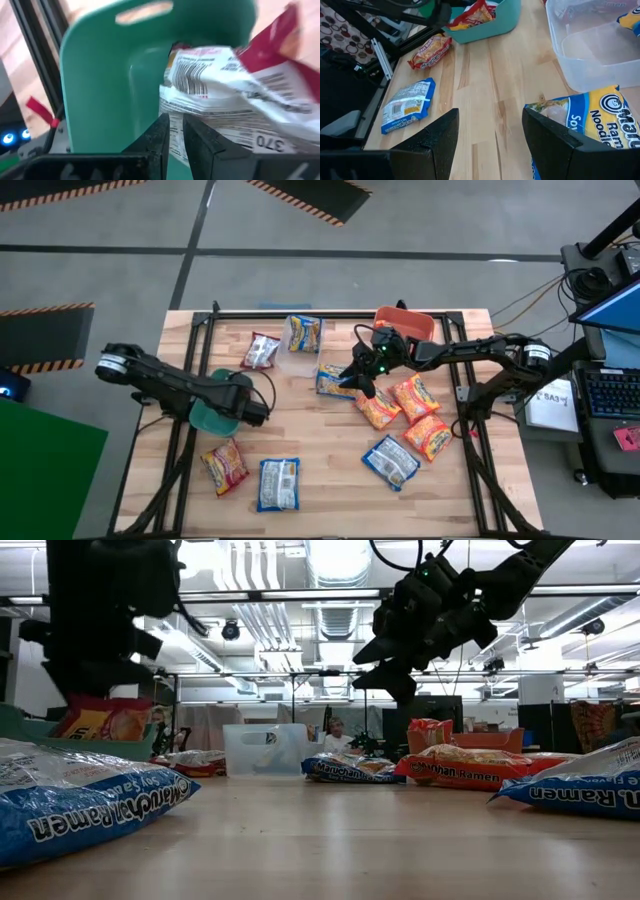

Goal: Sort Maruchan noodles
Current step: Put the blue noodle pack into the transparent bin

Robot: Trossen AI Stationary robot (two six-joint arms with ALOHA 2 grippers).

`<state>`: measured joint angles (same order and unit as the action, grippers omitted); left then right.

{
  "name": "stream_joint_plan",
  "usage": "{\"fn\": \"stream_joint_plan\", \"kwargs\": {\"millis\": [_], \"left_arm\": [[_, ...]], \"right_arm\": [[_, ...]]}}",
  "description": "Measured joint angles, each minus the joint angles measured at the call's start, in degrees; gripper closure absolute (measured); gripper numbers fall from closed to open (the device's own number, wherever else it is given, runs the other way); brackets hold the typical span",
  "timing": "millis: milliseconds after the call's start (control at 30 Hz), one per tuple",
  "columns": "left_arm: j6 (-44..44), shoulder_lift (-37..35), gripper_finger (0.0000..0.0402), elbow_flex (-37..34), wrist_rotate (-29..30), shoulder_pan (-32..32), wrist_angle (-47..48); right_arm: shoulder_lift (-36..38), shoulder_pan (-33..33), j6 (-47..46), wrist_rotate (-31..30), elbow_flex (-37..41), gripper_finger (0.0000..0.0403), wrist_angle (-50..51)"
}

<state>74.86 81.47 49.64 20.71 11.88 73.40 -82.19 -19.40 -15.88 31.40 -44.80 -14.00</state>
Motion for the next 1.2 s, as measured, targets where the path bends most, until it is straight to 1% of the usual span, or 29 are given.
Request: {"fn": "stream_joint_plan", "kwargs": {"millis": [67,300,367,433,533,600,667,733,800,900,1067,1133,1200], "left_arm": [[-1.0,-0.8,0.0364,0.8,1.2,0.0,-0.3],[-2.5,-4.5,0.0365,2.8,2.5,0.0,-0.1],[-4.7,-5.1,0.0365,4.2,4.0,0.0,-0.2],[-9.0,-5.4,0.0365,6.0,6.4,0.2,-2.1],[-19.5,-5.5,0.0365,8.3,11.9,0.3,-10.4],[-29.6,-5.5,0.0365,8.8,14.6,0.3,-19.9],[-41.1,-5.4,0.0365,8.5,14.3,0.3,-30.8],[-51.7,-5.4,0.0365,7.6,12.4,0.3,-41.0],[-59.3,-5.4,0.0365,6.9,9.9,0.3,-48.1],[-64.7,-5.3,0.0365,6.9,8.9,0.3,-52.3],[-65.6,-4.8,0.0365,6.8,8.9,-0.1,-52.4],[-65.6,-4.8,0.0365,6.8,9.1,-0.1,-52.4],[-65.6,-4.6,0.0365,6.5,9.6,-0.1,-52.9]], "right_arm": [[0.0,0.0,0.0,0.0,0.0,0.0197,0.0],[0.0,0.0,0.3,0.0,0.0,0.0197,0.0],[0.0,0.0,0.2,0.0,0.0,0.0197,0.1],[0.0,0.0,0.0,0.0,0.0,0.0197,0.1],[0.0,0.0,-0.3,0.0,0.0,0.0197,0.3],[0.0,0.0,-1.0,0.0,0.0,0.0197,0.3],[0.0,0.0,-1.3,0.0,0.0,0.0197,0.6],[0.0,0.0,-2.0,-0.2,0.0,0.0197,1.4],[0.0,0.2,-2.6,-1.6,0.0,0.0197,3.1],[0.0,1.2,-2.3,-8.4,0.0,0.0197,7.5],[0.0,3.5,-2.1,-26.2,0.1,0.0197,12.0],[0.0,3.9,-2.8,-30.8,0.1,0.0200,12.1],[0.0,4.0,-3.6,-33.2,0.1,0.0211,11.9]]}}
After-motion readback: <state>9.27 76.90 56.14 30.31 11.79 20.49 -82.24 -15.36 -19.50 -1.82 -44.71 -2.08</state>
